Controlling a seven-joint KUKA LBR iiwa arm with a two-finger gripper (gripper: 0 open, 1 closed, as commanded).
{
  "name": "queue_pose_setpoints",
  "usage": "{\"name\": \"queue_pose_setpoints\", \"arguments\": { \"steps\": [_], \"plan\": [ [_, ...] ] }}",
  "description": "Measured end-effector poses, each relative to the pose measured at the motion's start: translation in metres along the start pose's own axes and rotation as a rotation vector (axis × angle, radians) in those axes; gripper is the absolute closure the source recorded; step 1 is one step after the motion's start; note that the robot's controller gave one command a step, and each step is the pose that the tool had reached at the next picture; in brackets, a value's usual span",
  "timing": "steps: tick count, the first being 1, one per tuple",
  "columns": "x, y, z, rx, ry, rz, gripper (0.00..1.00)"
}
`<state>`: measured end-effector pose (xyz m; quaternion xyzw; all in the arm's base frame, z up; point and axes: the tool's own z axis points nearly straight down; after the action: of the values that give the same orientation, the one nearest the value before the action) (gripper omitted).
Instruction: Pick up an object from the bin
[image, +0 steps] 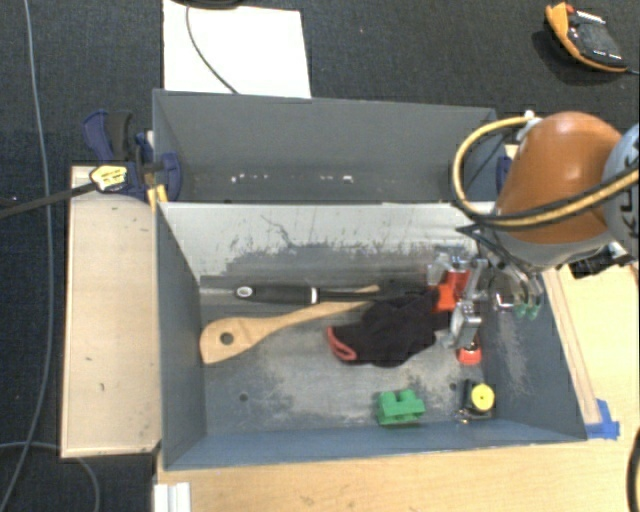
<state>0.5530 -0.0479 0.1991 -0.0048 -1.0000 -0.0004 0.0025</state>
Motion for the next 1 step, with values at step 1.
{"name": "queue_pose_setpoints", "arguments": {
  "steps": [1],
  "plan": [
    [-0.0014, 0.0002, -0.0048, 0.001, -0.009, -0.003, 0.00]
  ]
}}
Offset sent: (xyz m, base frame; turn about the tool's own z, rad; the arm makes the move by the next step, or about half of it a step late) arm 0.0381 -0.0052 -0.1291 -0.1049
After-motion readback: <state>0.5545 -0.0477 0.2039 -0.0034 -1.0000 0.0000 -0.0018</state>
